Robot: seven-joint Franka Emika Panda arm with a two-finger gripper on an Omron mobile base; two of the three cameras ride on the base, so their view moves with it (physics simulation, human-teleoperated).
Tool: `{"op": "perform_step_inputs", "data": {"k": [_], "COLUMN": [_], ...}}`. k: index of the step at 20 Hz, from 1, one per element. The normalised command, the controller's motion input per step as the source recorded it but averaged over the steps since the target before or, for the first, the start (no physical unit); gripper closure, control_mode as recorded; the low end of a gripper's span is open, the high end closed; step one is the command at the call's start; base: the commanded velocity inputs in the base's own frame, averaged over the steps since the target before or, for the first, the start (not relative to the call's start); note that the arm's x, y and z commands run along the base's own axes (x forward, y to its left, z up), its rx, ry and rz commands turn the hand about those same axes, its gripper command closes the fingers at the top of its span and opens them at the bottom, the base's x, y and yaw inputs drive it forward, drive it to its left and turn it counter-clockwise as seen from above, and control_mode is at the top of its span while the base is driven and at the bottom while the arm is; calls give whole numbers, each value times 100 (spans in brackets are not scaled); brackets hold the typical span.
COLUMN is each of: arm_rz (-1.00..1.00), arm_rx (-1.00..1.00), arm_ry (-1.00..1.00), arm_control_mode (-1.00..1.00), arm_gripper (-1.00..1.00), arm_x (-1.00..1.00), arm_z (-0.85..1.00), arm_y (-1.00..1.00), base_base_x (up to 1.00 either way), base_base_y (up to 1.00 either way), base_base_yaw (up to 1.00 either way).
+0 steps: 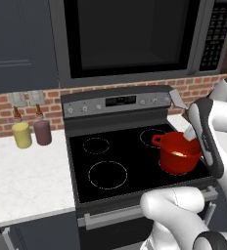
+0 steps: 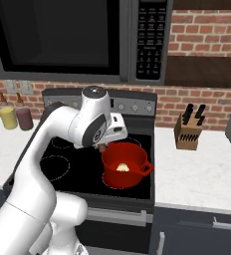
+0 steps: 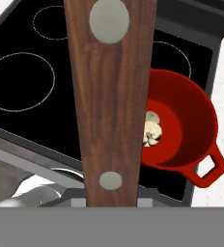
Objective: Put the garlic and mushroom in the pot. Retrieve the spatula and lightly stir the vegetables in the pot.
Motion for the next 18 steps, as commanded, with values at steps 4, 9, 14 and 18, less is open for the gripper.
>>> {"op": "perform_step_inputs", "data": {"k": [4, 9, 14, 18], "arm_rz": [0, 0, 0, 0], "arm_rx": [-2, -6, -10, -12], "arm_ry": [0, -1, -2, -3], "arm_control_mode": [-100, -100, -100, -100], "arm_gripper": [100, 100, 100, 100], "arm_x": [11, 5, 14, 21], "arm_z": [-13, -14, -19, -25], "arm_y": [-47, -32, -34, -50], "base_base_x": [0, 0, 0, 0], "base_base_y": [0, 0, 0, 0], "base_base_yaw": [0, 0, 0, 0]}}
